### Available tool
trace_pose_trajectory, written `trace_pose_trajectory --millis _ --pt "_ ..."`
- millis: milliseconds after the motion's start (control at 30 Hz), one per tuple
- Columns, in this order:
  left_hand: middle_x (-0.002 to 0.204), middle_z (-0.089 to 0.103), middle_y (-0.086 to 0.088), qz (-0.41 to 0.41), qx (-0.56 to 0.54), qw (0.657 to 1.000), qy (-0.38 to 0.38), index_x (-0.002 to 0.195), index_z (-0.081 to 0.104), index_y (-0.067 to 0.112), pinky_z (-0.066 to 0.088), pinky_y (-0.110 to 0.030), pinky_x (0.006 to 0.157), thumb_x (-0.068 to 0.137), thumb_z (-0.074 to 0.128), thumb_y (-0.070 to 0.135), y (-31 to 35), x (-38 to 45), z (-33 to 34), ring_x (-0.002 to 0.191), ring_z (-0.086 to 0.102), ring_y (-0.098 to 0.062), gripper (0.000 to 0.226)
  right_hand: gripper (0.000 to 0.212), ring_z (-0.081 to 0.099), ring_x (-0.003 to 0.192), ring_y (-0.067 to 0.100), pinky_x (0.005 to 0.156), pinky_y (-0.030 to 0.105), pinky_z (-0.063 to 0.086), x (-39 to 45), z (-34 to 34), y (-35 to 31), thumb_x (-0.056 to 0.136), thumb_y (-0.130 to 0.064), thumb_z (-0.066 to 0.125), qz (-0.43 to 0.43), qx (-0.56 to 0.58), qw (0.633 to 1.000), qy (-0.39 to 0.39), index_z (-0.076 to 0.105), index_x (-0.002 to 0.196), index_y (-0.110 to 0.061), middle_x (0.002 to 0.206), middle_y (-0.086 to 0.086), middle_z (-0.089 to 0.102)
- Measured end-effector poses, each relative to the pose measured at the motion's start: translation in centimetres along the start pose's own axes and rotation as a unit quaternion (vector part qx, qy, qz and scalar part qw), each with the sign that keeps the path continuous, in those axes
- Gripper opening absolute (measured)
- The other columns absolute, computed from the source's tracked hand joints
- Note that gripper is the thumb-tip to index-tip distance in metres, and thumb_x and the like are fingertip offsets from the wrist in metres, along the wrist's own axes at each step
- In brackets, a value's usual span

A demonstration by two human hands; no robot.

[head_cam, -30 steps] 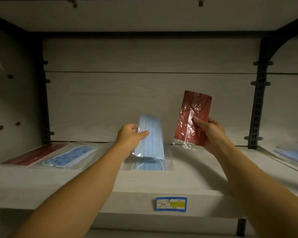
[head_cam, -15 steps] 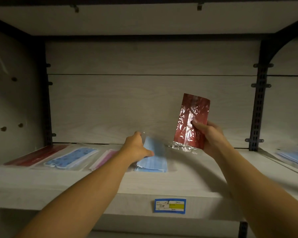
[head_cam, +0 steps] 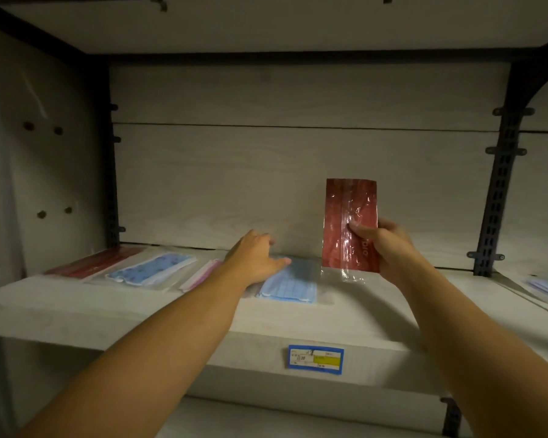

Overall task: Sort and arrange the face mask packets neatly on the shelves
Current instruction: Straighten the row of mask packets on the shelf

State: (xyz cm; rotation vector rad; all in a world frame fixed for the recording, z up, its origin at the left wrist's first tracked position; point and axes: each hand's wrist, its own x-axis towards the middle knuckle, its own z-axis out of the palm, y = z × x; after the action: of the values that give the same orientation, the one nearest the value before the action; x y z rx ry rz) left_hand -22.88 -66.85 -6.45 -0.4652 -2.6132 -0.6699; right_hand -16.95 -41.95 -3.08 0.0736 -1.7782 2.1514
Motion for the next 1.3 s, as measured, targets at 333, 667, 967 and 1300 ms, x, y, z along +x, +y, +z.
trace_pose_trajectory --millis 333,667,967,1300 --pt "0.133 0.052 -0.005 0.009 0.102 0.988 0.112 0.131 0.061 0.018 0.05 -0.038 0.094 0.098 0.057 0.036 -1.7 -2.1 -3.9 0.116 0.059 -0.028 0.038 0.027 0.074 0.067 0.024 0.059 0.043 0.061 -1.2 4.3 1.7 0.084 -0.008 0.079 0.03 -0.05 0.997 -0.046 0.069 0.109 -0.005 0.086 0.011 0.076" --pt "0.132 0.059 -0.004 -0.052 0.145 0.982 0.105 0.13 0.063 0.018 0.052 -0.04 0.094 0.098 0.056 0.029 -9.2 -7.1 -10.3 0.114 0.06 -0.026 0.034 0.03 0.074 0.07 0.024 0.054 0.035 0.059 -2.5 11.0 1.5 0.085 -0.01 0.08 0.03 -0.076 0.995 -0.061 0.067 0.111 -0.006 0.094 0.013 0.074" --pt "0.127 0.061 -0.005 -0.043 0.181 0.977 0.103 0.125 0.065 0.016 0.053 -0.037 0.09 0.097 0.056 0.025 -18.5 -7.1 -16.3 0.111 0.06 -0.027 0.031 0.026 0.073 0.08 0.03 0.064 0.041 0.06 -3.1 20.8 2.8 0.084 -0.01 0.08 0.025 -0.082 0.995 -0.057 0.066 0.105 -0.008 0.095 0.015 0.073" --pt "0.121 0.06 -0.003 -0.003 0.193 0.977 0.092 0.121 0.065 0.019 0.055 -0.04 0.085 0.096 0.056 0.026 -26.3 -5.9 -18.9 0.103 0.061 -0.026 0.027 0.018 0.072 0.071 0.024 0.047 0.03 0.057 -4.0 30.8 5.8 0.088 -0.009 0.076 0.049 -0.064 0.995 -0.055 0.061 0.098 -0.008 0.092 0.014 0.073"
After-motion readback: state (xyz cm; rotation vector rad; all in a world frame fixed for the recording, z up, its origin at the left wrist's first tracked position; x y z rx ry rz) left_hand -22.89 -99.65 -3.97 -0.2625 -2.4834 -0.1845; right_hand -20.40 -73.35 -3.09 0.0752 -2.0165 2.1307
